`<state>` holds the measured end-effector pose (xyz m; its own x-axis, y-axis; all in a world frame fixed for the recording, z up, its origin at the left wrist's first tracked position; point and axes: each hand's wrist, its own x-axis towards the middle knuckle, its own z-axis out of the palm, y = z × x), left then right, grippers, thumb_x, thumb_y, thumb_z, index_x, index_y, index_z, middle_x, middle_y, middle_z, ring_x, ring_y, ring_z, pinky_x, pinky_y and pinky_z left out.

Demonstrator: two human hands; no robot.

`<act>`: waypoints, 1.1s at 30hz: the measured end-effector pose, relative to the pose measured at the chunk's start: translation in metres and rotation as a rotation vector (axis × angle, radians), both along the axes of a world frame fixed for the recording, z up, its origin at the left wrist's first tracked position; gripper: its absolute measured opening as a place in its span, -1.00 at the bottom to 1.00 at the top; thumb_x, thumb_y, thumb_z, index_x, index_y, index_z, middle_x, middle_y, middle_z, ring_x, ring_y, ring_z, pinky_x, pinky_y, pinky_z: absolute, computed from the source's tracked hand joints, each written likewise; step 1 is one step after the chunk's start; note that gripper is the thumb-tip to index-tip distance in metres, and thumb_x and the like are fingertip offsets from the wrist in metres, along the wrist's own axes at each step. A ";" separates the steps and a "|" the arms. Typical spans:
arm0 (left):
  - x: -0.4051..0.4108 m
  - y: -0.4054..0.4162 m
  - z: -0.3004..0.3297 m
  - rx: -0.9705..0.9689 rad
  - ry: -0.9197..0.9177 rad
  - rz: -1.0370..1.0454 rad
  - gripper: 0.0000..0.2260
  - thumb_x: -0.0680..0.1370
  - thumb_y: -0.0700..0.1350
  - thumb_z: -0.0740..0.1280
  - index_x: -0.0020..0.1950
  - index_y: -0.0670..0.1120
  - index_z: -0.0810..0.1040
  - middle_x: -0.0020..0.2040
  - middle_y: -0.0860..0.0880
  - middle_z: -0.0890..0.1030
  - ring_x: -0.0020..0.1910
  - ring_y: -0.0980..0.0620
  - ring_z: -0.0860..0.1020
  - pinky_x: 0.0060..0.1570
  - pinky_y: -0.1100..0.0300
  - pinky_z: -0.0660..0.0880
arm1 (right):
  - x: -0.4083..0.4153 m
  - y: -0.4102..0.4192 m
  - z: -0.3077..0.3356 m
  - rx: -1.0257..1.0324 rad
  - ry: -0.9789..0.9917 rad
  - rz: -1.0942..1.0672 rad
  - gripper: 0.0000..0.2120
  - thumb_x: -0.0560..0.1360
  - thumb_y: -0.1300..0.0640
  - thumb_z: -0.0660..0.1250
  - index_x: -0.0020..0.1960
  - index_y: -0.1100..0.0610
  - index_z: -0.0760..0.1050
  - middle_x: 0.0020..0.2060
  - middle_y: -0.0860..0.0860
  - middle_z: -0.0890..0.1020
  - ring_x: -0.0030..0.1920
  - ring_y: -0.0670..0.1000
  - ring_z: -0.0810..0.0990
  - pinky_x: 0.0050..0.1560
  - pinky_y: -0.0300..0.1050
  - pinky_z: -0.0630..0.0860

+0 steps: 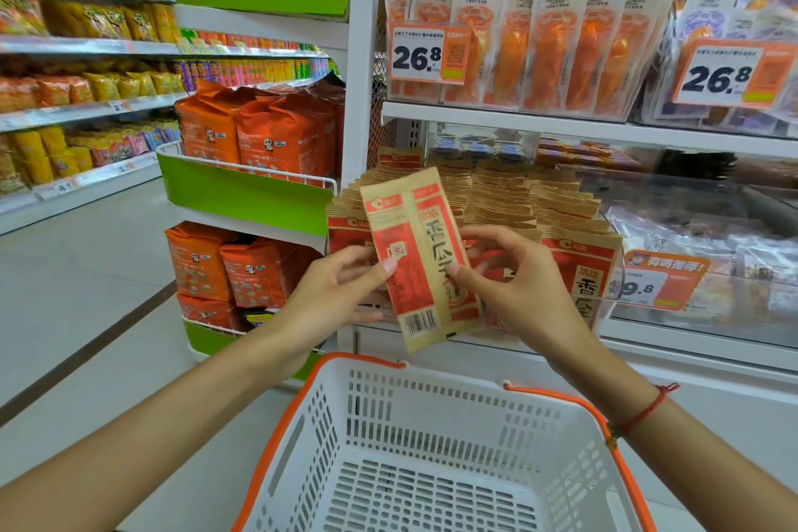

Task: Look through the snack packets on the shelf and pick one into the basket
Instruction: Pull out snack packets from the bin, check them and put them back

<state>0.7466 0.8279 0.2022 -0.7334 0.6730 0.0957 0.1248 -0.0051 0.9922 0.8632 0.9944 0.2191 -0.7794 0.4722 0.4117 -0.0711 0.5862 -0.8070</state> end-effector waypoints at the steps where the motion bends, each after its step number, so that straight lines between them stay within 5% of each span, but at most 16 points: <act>1: 0.000 0.000 0.001 0.026 -0.019 0.017 -0.73 0.56 -0.02 0.33 0.25 -0.02 0.54 0.06 0.01 0.69 0.02 0.14 0.66 -0.18 0.31 0.60 | 0.000 0.000 0.000 0.004 -0.006 0.011 -0.68 0.45 0.18 0.46 0.17 -0.04 0.56 -0.11 -0.05 0.63 -0.12 -0.07 0.60 -0.12 -0.15 0.64; 8: -0.001 -0.003 0.002 0.079 -0.092 0.053 -0.72 0.57 -0.03 0.32 0.27 -0.04 0.53 0.06 -0.01 0.69 -0.02 0.11 0.68 -0.17 0.32 0.60 | 0.001 0.000 -0.001 0.029 0.025 0.083 -0.53 0.45 0.31 0.43 0.19 -0.18 0.49 -0.04 -0.19 0.61 -0.09 -0.06 0.64 -0.19 -0.29 0.62; 14: 0.001 -0.004 0.002 0.044 -0.080 0.050 -0.72 0.57 -0.02 0.31 0.27 -0.02 0.52 0.08 0.00 0.69 0.02 0.11 0.67 -0.13 0.29 0.62 | -0.001 -0.003 -0.009 0.122 0.045 0.006 -0.51 0.45 0.29 0.45 0.20 -0.21 0.48 -0.03 -0.15 0.60 -0.09 -0.06 0.63 -0.21 -0.15 0.66; 16: 0.003 -0.003 0.003 0.045 -0.067 0.066 -0.73 0.56 0.00 0.33 0.25 -0.02 0.54 0.05 0.01 0.70 -0.01 0.12 0.67 -0.16 0.30 0.61 | -0.001 -0.008 -0.010 0.179 0.051 -0.017 -0.48 0.43 0.20 0.48 0.31 -0.13 0.45 0.01 -0.22 0.53 -0.04 -0.12 0.58 -0.12 -0.13 0.64; 21: 0.023 0.003 0.008 0.121 -0.052 0.079 -0.81 0.51 -0.08 0.41 0.09 -0.08 0.56 -0.09 -0.03 0.72 -0.15 0.03 0.70 -0.20 0.26 0.63 | -0.001 -0.020 -0.013 0.326 -0.110 -0.001 0.00 0.29 -0.14 0.55 0.54 0.03 0.07 0.21 -0.11 0.29 0.26 -0.13 0.31 0.28 -0.22 0.31; 25: 0.031 0.005 0.008 0.139 0.034 0.058 -0.84 0.48 -0.04 0.43 0.04 0.05 0.59 -0.06 0.10 0.71 -0.08 0.14 0.68 -0.14 0.30 0.61 | 0.000 -0.014 -0.007 0.337 -0.104 0.002 -0.04 0.29 -0.10 0.55 0.54 0.04 0.12 0.19 -0.10 0.33 0.26 -0.12 0.34 0.25 -0.27 0.29; 30: 0.020 0.003 0.016 0.155 0.069 0.060 -0.67 0.41 0.32 0.18 -0.03 0.18 0.59 -0.09 0.25 0.68 0.06 0.26 0.62 0.05 0.31 0.54 | 0.006 -0.006 0.007 -0.095 -0.133 0.141 -0.20 0.20 -0.14 0.58 0.36 -0.16 0.32 0.18 -0.25 0.50 0.14 -0.30 0.51 0.08 -0.36 0.43; 33: 0.011 0.003 0.014 0.117 0.041 0.057 -0.66 0.57 0.21 0.10 0.20 0.12 0.53 0.09 0.19 0.65 0.08 0.31 0.59 0.09 0.31 0.52 | 0.008 -0.003 0.009 -0.392 -0.188 0.329 -0.39 0.26 -0.03 0.54 0.26 -0.12 0.44 0.14 -0.10 0.63 0.11 -0.16 0.63 0.15 -0.12 0.50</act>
<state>0.7575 0.8310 0.2160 -0.7643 0.6125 0.2015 0.1685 -0.1119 0.9793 0.8716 0.9917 0.2284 -0.9552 0.2810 0.0930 -0.0333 0.2102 -0.9771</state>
